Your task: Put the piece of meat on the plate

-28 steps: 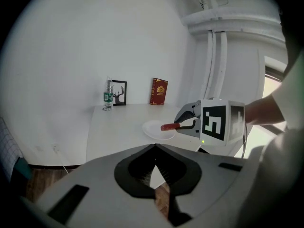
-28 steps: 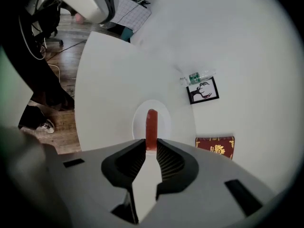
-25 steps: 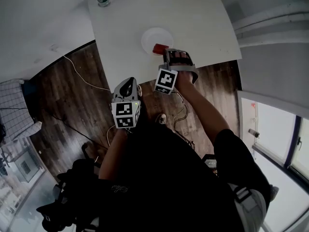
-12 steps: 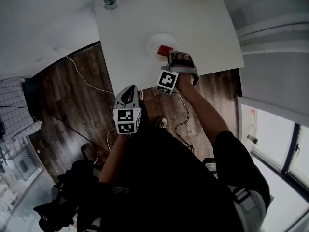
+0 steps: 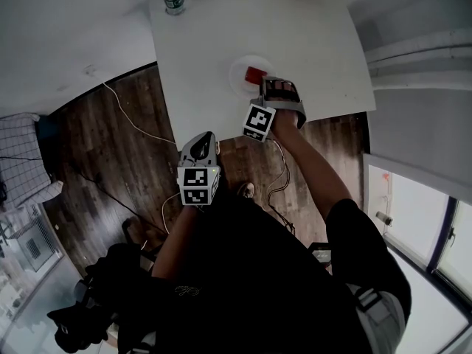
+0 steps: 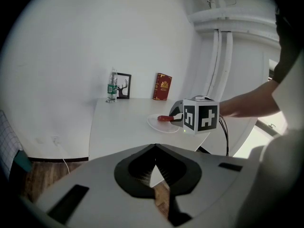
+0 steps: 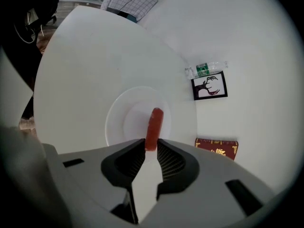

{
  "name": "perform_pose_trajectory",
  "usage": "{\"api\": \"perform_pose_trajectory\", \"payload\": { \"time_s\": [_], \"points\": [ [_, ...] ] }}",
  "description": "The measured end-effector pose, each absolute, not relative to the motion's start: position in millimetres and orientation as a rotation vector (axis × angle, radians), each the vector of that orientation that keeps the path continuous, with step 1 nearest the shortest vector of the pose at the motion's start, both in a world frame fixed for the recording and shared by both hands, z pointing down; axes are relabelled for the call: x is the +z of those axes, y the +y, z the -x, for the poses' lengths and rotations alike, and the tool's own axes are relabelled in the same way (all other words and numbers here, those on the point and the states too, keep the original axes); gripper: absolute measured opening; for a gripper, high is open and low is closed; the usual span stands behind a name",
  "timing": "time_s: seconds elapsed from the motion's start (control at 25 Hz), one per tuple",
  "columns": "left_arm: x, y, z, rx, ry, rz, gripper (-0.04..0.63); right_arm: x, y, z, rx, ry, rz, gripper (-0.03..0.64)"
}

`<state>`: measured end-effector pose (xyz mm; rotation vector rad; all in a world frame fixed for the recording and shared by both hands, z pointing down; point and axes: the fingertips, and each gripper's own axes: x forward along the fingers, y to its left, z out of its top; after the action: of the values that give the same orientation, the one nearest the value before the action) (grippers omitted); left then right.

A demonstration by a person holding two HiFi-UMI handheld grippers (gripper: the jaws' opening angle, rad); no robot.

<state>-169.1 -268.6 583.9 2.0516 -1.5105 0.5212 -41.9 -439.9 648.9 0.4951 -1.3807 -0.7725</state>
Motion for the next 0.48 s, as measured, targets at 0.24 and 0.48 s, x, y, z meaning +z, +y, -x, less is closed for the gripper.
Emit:
{"api": "perform_pose_trajectory", "payload": {
  "time_s": [0.24,0.48],
  "points": [
    [585,-266,164,0.515,-1.495,-2.041,0.002,652,-444,44,-0.794,-1.38,-0.488,0.094],
    [584,-264,158,0.508,-1.479,-2.042,0.002,665,-437,41,-0.724,-1.42,-0.448,0.117]
  ]
}}
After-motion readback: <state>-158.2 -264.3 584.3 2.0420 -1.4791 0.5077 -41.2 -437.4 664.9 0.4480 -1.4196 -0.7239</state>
